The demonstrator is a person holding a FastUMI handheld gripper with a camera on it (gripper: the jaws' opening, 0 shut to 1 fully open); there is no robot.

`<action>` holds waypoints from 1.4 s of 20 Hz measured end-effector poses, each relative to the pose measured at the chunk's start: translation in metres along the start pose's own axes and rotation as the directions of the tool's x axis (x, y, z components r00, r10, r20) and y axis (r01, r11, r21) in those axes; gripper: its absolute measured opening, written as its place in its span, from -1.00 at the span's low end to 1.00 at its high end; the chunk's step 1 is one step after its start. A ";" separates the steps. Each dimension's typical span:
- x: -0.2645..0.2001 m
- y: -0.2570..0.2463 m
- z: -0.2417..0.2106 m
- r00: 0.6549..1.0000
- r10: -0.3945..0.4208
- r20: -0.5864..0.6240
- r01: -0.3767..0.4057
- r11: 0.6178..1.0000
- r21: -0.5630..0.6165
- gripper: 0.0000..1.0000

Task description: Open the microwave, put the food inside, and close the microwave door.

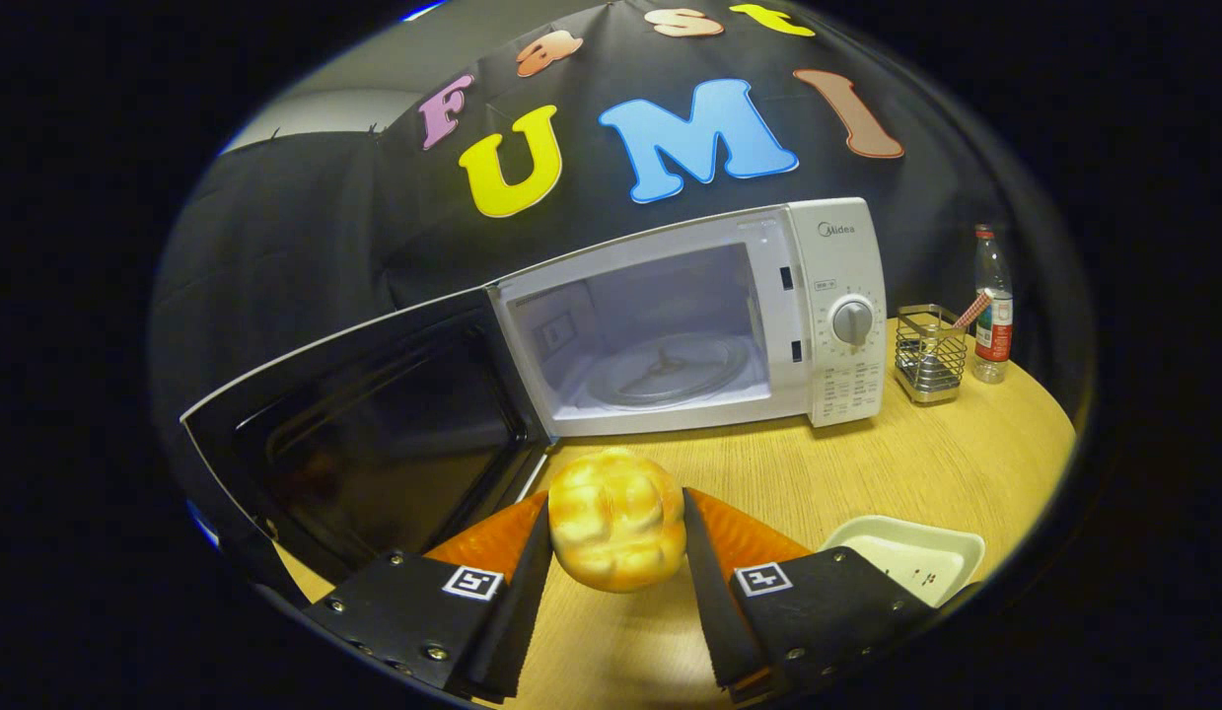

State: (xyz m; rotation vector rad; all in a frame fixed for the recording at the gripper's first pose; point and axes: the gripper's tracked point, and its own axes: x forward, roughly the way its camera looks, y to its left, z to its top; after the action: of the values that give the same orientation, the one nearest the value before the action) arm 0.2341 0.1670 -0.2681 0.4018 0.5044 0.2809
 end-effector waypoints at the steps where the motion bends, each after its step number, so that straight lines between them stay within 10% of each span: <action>1: 0.008 0.003 0.004 1.000 0.000 0.007 0.000 1.000 0.022 0.41; 28: 0.238 -0.039 0.072 0.979 -0.177 0.098 0.146 0.953 0.265 0.40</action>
State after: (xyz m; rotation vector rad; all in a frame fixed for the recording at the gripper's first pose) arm 0.4773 0.1954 -0.3251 0.6221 0.4532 0.0308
